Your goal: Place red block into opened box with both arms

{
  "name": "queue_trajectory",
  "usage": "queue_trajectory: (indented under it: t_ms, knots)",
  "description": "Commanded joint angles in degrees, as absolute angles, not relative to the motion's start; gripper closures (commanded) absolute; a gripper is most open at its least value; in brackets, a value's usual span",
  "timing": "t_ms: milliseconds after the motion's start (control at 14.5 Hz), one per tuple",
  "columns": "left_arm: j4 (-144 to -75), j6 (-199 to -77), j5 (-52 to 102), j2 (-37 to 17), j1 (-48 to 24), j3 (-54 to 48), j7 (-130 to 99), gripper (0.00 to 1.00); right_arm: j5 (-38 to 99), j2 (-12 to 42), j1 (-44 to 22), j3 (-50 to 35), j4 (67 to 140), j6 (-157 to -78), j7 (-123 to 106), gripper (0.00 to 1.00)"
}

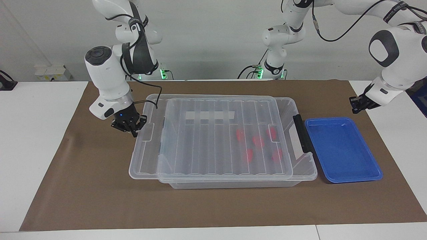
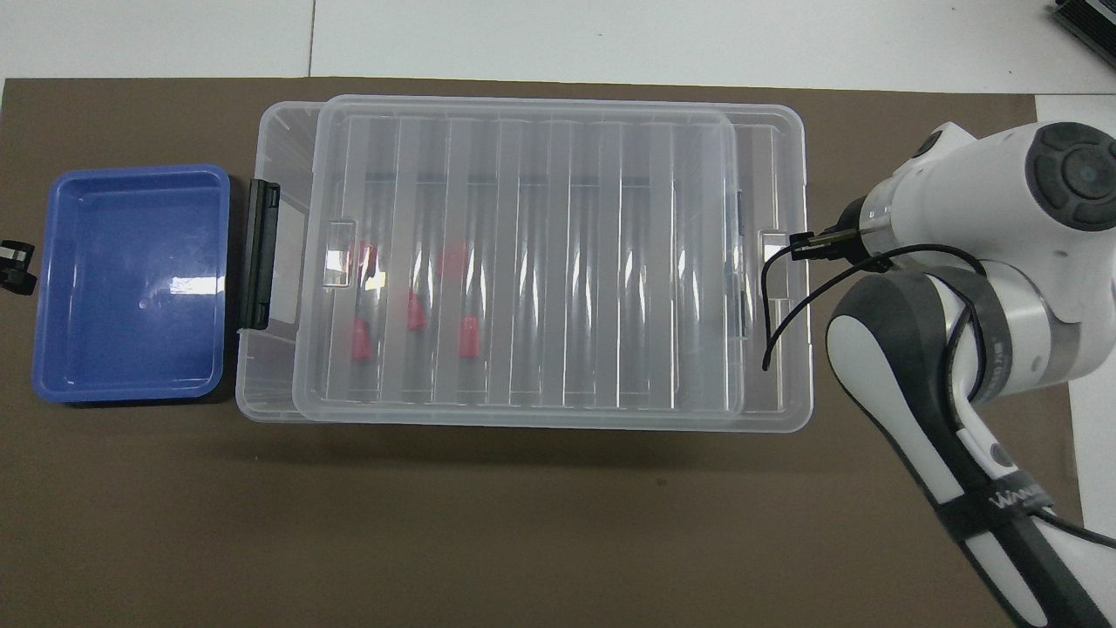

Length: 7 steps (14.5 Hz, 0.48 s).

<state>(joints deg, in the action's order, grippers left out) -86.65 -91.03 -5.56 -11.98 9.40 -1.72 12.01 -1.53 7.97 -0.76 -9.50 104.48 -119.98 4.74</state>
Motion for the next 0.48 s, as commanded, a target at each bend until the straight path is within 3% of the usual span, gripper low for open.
queue_trajectory:
  t_ms: [0, 138, 207, 345, 414]
  knots:
    - [-88.25, -91.85, -5.54, -10.46, 8.26, -1.49, 8.97, 1.00, -1.41, 7.38, -1.41, -9.84, 104.85, -120.50, 7.38, 1.00]
    - [-88.42, -92.46, -5.36, -10.46, 8.17, -1.58, 9.31, 0.96, -1.41, 7.38, -2.28, -9.84, 104.85, -120.50, 7.38, 1.00]
    - [-88.50, -92.46, -5.36, -10.46, 8.17, -1.67, 9.32, 0.72, -1.41, 7.38, -2.37, -9.93, 104.85, -120.50, 7.56, 1.00]
    - [-88.68, -92.55, -5.36, -10.37, 8.17, -1.67, 9.23, 0.00, -1.41, 7.38, -2.98, -9.84, 104.85, -120.59, 7.56, 1.00]
    - [-88.68, -92.64, -5.36, -10.46, 8.17, -1.67, 9.40, 0.00, -1.41, 7.38, -3.16, -9.93, 104.85, -120.59, 7.56, 1.00]
